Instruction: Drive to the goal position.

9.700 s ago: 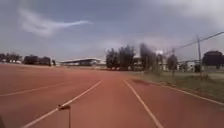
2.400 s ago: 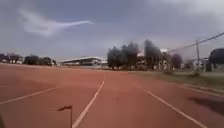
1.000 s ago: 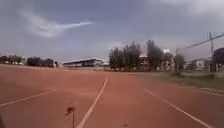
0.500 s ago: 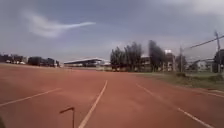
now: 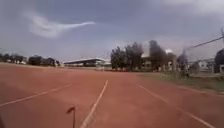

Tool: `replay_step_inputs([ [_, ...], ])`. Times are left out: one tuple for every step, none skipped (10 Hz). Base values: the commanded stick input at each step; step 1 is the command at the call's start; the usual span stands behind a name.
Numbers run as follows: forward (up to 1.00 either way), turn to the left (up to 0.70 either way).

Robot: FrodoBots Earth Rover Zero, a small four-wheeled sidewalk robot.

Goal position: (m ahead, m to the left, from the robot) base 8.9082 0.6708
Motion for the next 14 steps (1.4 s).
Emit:
replay_step_inputs([
  [0.70, 0.00],
  [0.70, 0.00],
  [0.70, 0.00],
  [0.70, 0.00],
  [0.70, 0.00],
  [0.70, 0.00],
  [0.70, 0.00],
  [0.70, 0.00],
  [0.70, 0.00],
  [0.70, 0.00],
  [0.70, 0.00],
  [0.70, 0.00],
  [0.70, 0.00],
  [0.70, 0.00],
])
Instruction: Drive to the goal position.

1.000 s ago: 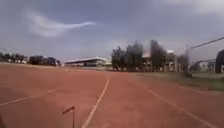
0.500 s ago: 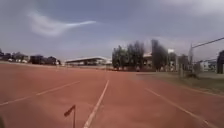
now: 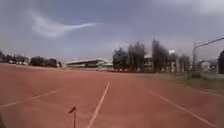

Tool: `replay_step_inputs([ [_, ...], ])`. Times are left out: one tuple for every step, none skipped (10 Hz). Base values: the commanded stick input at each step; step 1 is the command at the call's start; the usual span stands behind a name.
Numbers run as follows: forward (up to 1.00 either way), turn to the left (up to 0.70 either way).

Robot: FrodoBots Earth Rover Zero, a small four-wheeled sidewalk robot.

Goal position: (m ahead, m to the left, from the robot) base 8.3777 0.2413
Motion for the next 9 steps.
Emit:
replay_step_inputs([
  [0.70, 0.00],
  [0.70, 0.00],
  [0.70, 0.00],
  [0.70, 0.00],
  [0.70, 0.00],
  [0.70, 0.00],
  [0.70, 0.00],
  [0.70, 0.00],
  [0.70, 0.00],
])
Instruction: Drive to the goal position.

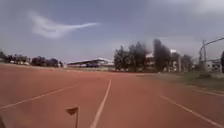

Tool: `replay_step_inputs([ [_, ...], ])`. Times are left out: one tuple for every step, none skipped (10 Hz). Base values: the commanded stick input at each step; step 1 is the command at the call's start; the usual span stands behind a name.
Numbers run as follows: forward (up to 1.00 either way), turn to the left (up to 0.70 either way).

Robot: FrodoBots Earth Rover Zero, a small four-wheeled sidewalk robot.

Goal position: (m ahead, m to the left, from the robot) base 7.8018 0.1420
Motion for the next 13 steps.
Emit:
replay_step_inputs([
  [0.70, 0.00],
  [0.70, 0.00],
  [0.70, 0.00],
  [0.70, 0.00],
  [0.70, 0.00],
  [0.70, 0.00],
  [0.70, 0.00],
  [0.70, -0.13],
  [0.70, -0.31],
  [0.70, -0.35],
  [0.70, -0.35],
  [0.70, -0.35],
  [0.70, -0.35],
])
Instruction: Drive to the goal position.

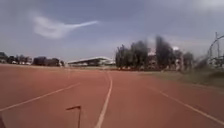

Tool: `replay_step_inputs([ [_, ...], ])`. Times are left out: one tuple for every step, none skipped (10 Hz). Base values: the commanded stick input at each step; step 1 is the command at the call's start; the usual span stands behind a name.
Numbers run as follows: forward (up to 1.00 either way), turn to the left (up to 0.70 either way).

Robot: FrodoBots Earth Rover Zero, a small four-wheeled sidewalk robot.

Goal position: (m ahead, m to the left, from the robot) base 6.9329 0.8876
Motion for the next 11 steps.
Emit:
replay_step_inputs([
  [0.70, -0.35],
  [0.70, -0.35],
  [0.70, -0.27],
  [0.70, -0.09],
  [0.70, 0.00],
  [0.70, 0.00],
  [0.70, 0.00],
  [0.70, 0.00],
  [0.70, 0.00],
  [0.70, 0.00],
  [0.70, 0.00],
])
